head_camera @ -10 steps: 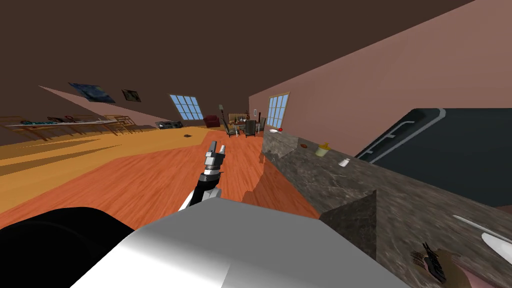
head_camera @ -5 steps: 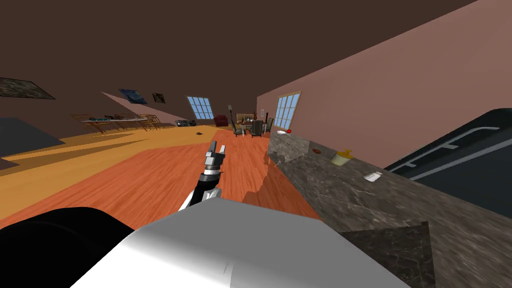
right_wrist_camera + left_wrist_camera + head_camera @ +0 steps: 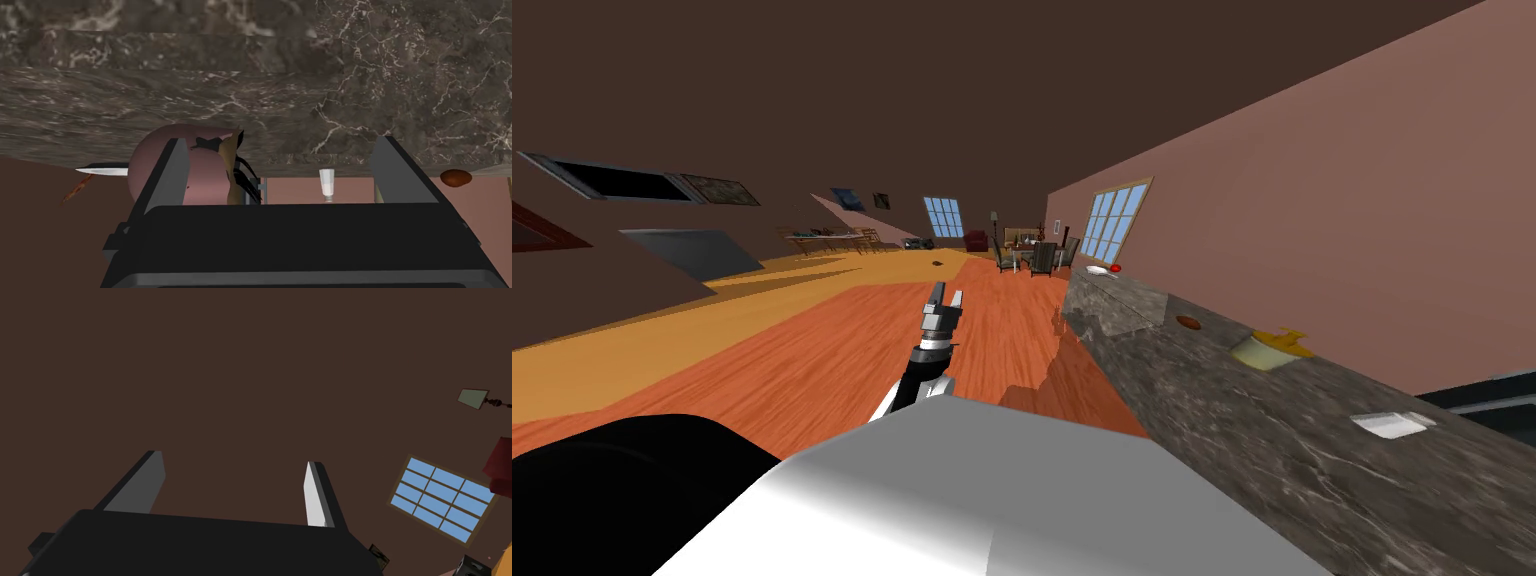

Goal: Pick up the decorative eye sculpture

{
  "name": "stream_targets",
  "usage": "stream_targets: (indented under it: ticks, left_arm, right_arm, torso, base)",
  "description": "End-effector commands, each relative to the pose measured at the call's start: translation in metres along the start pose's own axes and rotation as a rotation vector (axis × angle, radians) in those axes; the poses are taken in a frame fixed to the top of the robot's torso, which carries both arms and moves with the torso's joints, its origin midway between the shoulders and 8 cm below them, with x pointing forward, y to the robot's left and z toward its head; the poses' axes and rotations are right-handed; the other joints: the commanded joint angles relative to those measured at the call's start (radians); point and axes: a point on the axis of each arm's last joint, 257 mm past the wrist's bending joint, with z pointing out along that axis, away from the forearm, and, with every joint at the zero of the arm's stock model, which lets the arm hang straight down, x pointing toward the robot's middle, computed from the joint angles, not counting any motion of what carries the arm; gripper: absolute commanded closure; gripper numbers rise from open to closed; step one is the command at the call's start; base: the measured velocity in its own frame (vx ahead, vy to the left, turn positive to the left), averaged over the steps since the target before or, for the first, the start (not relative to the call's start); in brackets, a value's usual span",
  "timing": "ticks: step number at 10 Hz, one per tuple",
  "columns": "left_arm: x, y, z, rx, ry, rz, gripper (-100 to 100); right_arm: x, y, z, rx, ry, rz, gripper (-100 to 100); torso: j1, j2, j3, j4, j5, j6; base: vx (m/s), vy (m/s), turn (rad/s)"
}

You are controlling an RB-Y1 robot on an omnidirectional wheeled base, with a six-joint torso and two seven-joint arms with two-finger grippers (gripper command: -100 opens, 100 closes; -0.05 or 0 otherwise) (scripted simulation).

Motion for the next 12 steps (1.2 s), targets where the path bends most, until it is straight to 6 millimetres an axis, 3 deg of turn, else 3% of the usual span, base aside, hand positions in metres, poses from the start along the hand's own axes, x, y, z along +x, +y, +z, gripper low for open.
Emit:
stream_targets:
  ticks: [1, 2, 3, 4, 6, 7, 9, 12]
  left_arm:
    - [0.0, 0.0, 0.0, 0.0, 0.0, 0.0, 0]
    - [0.0, 0.0, 0.0, 0.0, 0.0, 0.0, 0]
    - [0.0, 0.0, 0.0, 0.0, 0.0, 0.0, 0]
    - [0.0, 0.0, 0.0, 0.0, 0.0, 0.0, 0]
    - [0.0, 0.0, 0.0, 0.0, 0.0, 0.0, 0]
    - [0.0, 0.0, 0.0, 0.0, 0.0, 0.0, 0]
    - [0.0, 0.0, 0.0, 0.0, 0.0, 0.0, 0]
    - [0.0, 0.0, 0.0, 0.0, 0.0, 0.0, 0]
  right_arm:
    - [0.002, -0.041, -0.019, 0.096, 0.027, -0.046, -100]
    - [0.002, -0.045, -0.022, 0.105, 0.031, -0.049, -100]
    - [0.002, -0.064, -0.035, 0.151, 0.044, -0.072, -100]
    - [0.003, -0.067, -0.038, 0.157, 0.047, -0.075, -100]
    - [0.002, -0.103, -0.067, 0.245, 0.076, -0.118, -100]
    - [0.002, -0.103, -0.067, 0.245, 0.076, -0.118, -100]
    - [0.001, -0.128, -0.091, 0.308, 0.1, -0.152, -100]
    - [0.002, -0.142, -0.106, 0.345, 0.121, -0.174, -100]
  torso:
    - [0.0, 0.0, 0.0, 0.0, 0.0, 0.0]
    - [-0.002, -0.002, -0.001, 0.0, -0.001, 0.0]
    - [-0.001, -0.001, -0.001, 0.0, -0.001, 0.001]
    - [0.0, 0.0, 0.0, 0.0, 0.0, 0.001]
    - [0.0, 0.003, 0.002, 0.001, 0.0, 0.001]
    - [-0.001, 0.003, 0.002, 0.001, -0.001, 0.001]
    - [-0.001, 0.002, 0.001, 0.001, -0.001, 0.001]
    - [-0.001, 0.004, 0.002, 0.001, -0.001, 0.001]
  base:
    - [0.121, -0.049, 0.382]
    - [0.099, -0.039, 0.101]
    - [0.069, -0.021, 0.18]
    - [0.041, -0.022, 0.098]
    - [0.044, -0.044, 0.215]
    - [0.047, -0.052, 0.093]
    - [0.053, -0.054, 0.169]
    - [0.025, -0.068, 0.117]
